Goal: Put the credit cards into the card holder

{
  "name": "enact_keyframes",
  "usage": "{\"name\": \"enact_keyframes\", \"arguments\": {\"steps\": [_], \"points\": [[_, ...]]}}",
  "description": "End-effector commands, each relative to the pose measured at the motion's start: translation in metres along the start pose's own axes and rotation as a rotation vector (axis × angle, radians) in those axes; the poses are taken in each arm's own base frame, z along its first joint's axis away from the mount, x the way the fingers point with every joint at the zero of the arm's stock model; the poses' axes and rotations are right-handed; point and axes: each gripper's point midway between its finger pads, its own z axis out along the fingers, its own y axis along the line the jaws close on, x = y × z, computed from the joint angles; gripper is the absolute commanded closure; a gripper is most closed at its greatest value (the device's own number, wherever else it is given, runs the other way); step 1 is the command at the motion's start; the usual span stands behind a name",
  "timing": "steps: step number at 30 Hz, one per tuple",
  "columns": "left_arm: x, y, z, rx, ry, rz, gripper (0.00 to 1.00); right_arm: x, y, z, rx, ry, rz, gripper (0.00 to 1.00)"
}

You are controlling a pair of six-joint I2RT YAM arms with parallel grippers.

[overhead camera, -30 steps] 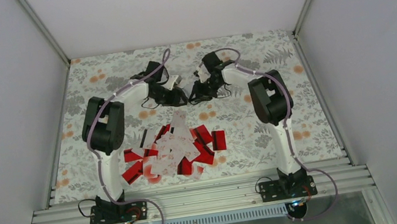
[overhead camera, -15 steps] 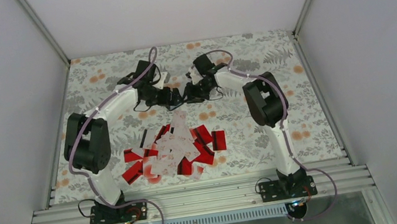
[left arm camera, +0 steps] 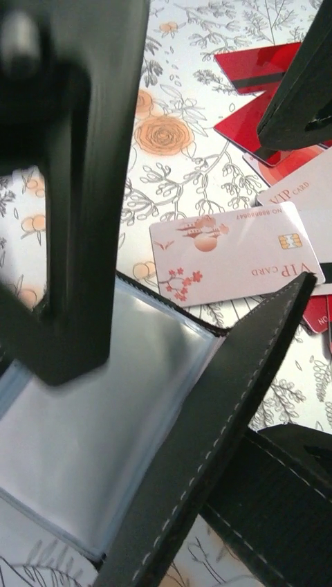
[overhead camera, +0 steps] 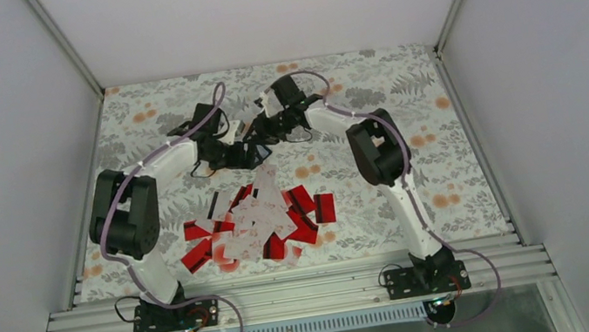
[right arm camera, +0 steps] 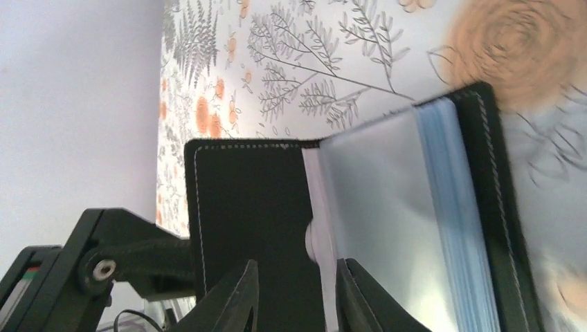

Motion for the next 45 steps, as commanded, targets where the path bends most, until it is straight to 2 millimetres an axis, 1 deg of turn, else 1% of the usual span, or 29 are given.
{"name": "enact_keyframes", "arguments": {"steps": [1, 4, 5, 6, 8, 10, 13, 15, 17, 18, 20, 21, 24, 25, 27, 29, 30, 33, 35, 36, 41, 45], "points": [[-0.013, -0.01, 0.006, 0.065, -0.022, 0.061, 0.01, 0.013, -0.012, 0.033, -0.117, 0.107, -0.008, 0.72], [-0.016, -0.004, 0.01, 0.05, -0.014, 0.058, 0.01, 0.019, -0.025, 0.042, -0.121, 0.135, 0.005, 0.75], [-0.017, -0.003, 0.011, 0.041, -0.011, 0.054, 0.01, 0.023, -0.034, 0.045, -0.099, 0.144, 0.018, 0.76], [-0.019, -0.002, 0.01, 0.032, -0.013, 0.052, 0.01, 0.025, -0.047, 0.046, -0.062, 0.147, 0.033, 0.78], [-0.023, 0.005, 0.004, -0.016, -0.024, 0.027, 0.0, 0.034, -0.08, 0.046, 0.043, 0.151, 0.084, 0.82], [-0.026, 0.011, -0.007, -0.065, -0.039, 0.003, 0.0, 0.043, -0.113, 0.039, 0.134, 0.149, 0.15, 0.84], [-0.029, 0.023, -0.037, -0.188, -0.087, -0.049, 0.0, 0.052, -0.146, 0.026, 0.206, 0.141, 0.225, 0.84], [-0.03, 0.036, -0.063, -0.309, -0.134, -0.08, 0.0, 0.054, -0.155, 0.02, 0.231, 0.134, 0.235, 0.84], [-0.028, 0.043, -0.087, -0.389, -0.186, -0.109, 0.0, 0.052, -0.155, 0.018, 0.229, 0.131, 0.229, 0.85], [-0.026, 0.047, -0.096, -0.422, -0.212, -0.129, 0.0, 0.052, -0.154, 0.018, 0.218, 0.138, 0.226, 0.85], [-0.019, 0.052, -0.103, -0.434, -0.248, -0.186, 0.0, 0.048, -0.147, 0.016, 0.206, 0.135, 0.213, 0.85], [-0.016, 0.05, -0.101, -0.398, -0.25, -0.197, 0.0, 0.047, -0.144, 0.015, 0.202, 0.132, 0.206, 0.85], [-0.014, 0.038, -0.082, -0.285, -0.208, -0.209, 0.0, 0.043, -0.135, 0.011, 0.185, 0.125, 0.187, 0.85], [-0.015, 0.035, -0.077, -0.261, -0.204, -0.216, 0.04, 0.041, -0.132, 0.01, 0.179, 0.123, 0.18, 0.85], [-0.013, 0.036, -0.071, -0.254, -0.193, -0.235, 0.16, 0.04, -0.126, 0.009, 0.169, 0.12, 0.169, 0.85], [-0.006, 0.047, -0.064, -0.294, -0.168, -0.257, 0.26, 0.037, -0.121, 0.007, 0.159, 0.115, 0.156, 0.85], [-0.003, 0.052, -0.058, -0.31, -0.151, -0.257, 0.34, 0.035, -0.119, 0.006, 0.154, 0.112, 0.147, 0.84], [-0.002, 0.06, -0.034, -0.31, -0.094, -0.242, 0.53, 0.031, -0.108, 0.005, 0.129, 0.106, 0.125, 0.84], [-0.005, 0.063, -0.017, -0.297, -0.068, -0.241, 0.61, 0.03, -0.101, 0.006, 0.114, 0.108, 0.109, 0.84], [-0.006, 0.065, -0.009, -0.293, -0.057, -0.239, 0.63, 0.03, -0.097, 0.008, 0.104, 0.111, 0.098, 0.84], [-0.016, 0.073, 0.027, -0.265, -0.003, -0.221, 0.68, 0.03, -0.082, 0.009, 0.078, 0.121, 0.065, 0.84], [-0.03, 0.074, 0.044, -0.236, 0.004, -0.214, 0.68, 0.025, -0.072, 0.005, 0.066, 0.108, 0.047, 0.84]]}}
